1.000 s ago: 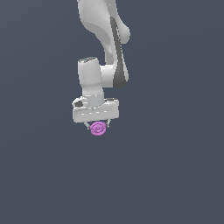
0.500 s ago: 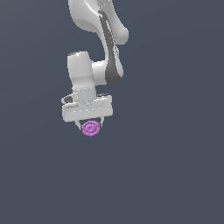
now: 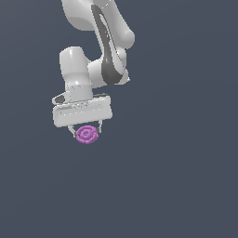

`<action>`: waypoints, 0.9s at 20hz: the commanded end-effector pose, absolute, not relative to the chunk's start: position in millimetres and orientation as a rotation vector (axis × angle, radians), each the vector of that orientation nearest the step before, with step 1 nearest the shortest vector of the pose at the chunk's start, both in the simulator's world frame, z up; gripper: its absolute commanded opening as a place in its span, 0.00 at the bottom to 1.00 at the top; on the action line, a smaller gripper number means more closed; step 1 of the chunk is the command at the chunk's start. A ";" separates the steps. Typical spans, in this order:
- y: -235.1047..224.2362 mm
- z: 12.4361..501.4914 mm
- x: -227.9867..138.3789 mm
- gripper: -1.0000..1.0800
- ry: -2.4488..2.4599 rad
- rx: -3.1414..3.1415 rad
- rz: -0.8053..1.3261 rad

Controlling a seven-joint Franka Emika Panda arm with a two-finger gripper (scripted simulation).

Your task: Pick up the object and move it to a goal position.

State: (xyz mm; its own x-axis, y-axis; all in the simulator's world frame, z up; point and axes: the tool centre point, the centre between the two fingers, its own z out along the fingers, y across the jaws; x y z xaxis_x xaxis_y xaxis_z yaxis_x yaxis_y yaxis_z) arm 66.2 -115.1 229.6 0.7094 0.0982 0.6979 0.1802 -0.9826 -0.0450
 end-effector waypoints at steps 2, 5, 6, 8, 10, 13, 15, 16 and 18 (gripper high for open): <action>-125.6 246.6 71.8 0.00 -0.242 -2.762 -1.207; -135.4 262.2 76.4 0.00 -0.254 -2.722 -1.273; -139.0 267.8 77.9 0.00 -0.259 -2.708 -1.296; -146.5 279.6 80.7 0.00 -0.268 -2.677 -1.345; -154.7 292.3 83.3 0.00 -0.278 -2.643 -1.397; -168.2 312.8 86.7 0.00 -0.294 -2.584 -1.478; -177.5 326.7 88.3 0.00 -0.305 -2.543 -1.533; -182.1 333.5 88.9 0.00 -0.310 -2.522 -1.559; -191.3 346.8 89.8 0.00 -0.321 -2.480 -1.611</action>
